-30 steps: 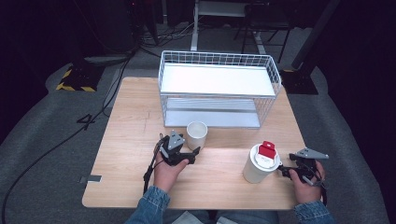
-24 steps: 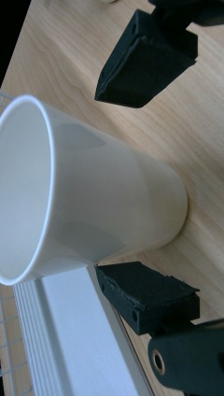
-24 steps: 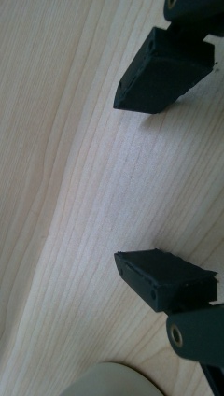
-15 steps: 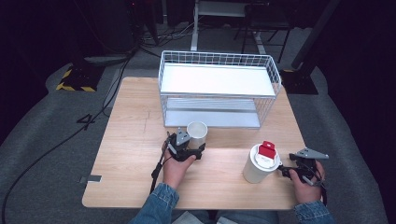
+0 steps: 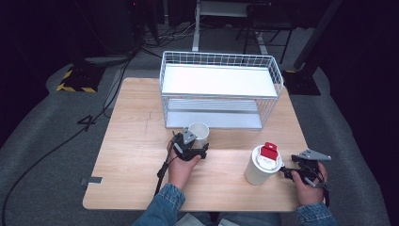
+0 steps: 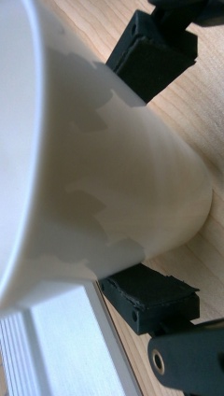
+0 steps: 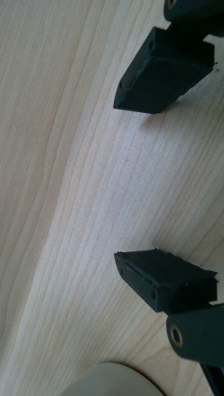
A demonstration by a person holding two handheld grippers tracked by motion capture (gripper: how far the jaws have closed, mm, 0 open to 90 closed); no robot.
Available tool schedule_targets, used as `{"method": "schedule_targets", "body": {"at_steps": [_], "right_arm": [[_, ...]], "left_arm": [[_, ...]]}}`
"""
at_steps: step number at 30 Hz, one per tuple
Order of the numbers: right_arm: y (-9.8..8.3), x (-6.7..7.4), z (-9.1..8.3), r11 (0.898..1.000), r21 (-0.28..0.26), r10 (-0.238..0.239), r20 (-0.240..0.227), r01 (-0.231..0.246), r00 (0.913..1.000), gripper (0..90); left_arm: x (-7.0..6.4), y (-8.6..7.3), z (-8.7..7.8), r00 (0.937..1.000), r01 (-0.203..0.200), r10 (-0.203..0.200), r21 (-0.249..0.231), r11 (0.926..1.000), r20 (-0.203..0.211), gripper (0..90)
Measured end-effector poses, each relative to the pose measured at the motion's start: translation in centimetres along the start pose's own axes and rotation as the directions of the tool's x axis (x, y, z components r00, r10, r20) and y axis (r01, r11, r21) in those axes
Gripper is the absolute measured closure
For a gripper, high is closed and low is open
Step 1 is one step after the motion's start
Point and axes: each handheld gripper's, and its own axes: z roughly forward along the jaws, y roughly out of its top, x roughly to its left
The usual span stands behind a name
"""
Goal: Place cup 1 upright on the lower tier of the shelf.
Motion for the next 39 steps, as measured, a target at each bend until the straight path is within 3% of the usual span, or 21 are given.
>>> {"method": "schedule_targets", "body": {"at_steps": [6, 19, 39], "right_arm": [[0.0, 0.0, 0.0, 1.0, 0.0, 0.0, 0.0, 0.0, 1.0, 22.1], [0.0, 0.0, 0.0, 1.0, 0.001, 0.0, -0.001, 0.0, 1.0, 22.1], [0.0, 0.1, 0.0, 1.0, -0.001, -0.009, 0.002, 0.009, 1.0, 22.1]], "left_arm": [[0.1, 0.0, 0.0, 1.0, -0.008, 0.008, 0.001, 1.0, 0.0, 22.3], [-0.2, 0.2, -0.5, 0.999, -0.039, 0.039, -0.009, 0.9992, -0.021, 23.0], [-1.8, 3.5, -1.5, 0.996, -0.089, 0.089, -0.017, 0.9959, 0.009, 23.0]]}}
